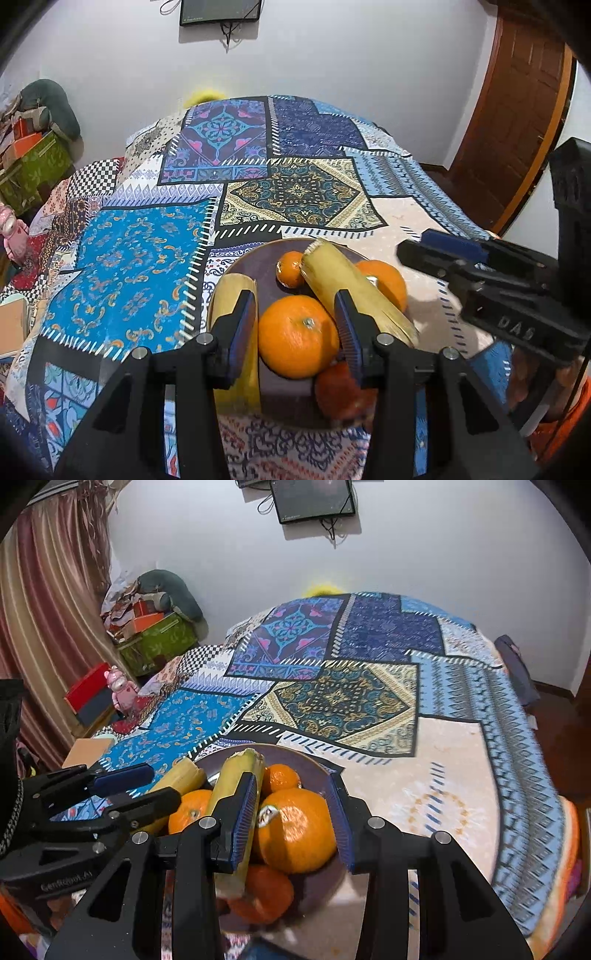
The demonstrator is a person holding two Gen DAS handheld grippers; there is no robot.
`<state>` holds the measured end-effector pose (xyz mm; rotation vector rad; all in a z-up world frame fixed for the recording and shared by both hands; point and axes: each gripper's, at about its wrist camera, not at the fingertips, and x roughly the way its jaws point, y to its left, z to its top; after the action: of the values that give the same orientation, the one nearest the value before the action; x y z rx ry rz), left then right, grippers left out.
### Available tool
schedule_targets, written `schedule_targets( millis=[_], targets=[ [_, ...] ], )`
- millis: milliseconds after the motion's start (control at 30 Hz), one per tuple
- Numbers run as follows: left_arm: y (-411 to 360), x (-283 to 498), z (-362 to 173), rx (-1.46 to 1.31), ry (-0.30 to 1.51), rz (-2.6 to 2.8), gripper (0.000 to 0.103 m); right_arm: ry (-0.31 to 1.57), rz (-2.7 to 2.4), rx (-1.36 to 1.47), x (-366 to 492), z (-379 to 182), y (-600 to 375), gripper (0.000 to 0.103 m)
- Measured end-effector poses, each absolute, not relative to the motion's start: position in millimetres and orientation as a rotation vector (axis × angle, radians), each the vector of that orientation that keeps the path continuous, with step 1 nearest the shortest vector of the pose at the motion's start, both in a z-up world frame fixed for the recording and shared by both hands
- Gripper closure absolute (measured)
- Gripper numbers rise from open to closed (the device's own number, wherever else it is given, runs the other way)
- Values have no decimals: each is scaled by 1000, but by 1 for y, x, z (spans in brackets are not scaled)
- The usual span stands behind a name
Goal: Organize fruits
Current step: 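Lower both mandarins onto the plate and open both grippers, then reach the right gripper to the dark red plum and close on it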
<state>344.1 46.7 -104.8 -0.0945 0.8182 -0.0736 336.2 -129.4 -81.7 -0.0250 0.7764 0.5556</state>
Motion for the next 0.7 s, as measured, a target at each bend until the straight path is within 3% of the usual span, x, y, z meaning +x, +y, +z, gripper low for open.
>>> schedule_targets(
  millis=[433, 700],
  targets=[
    [32, 271, -70, -90, 780, -123, 58, 724, 522, -48, 260, -51, -166, 67],
    [23, 237, -81, -107, 802, -159, 58, 734, 506, -30, 222, -64, -186, 67]
  ],
)
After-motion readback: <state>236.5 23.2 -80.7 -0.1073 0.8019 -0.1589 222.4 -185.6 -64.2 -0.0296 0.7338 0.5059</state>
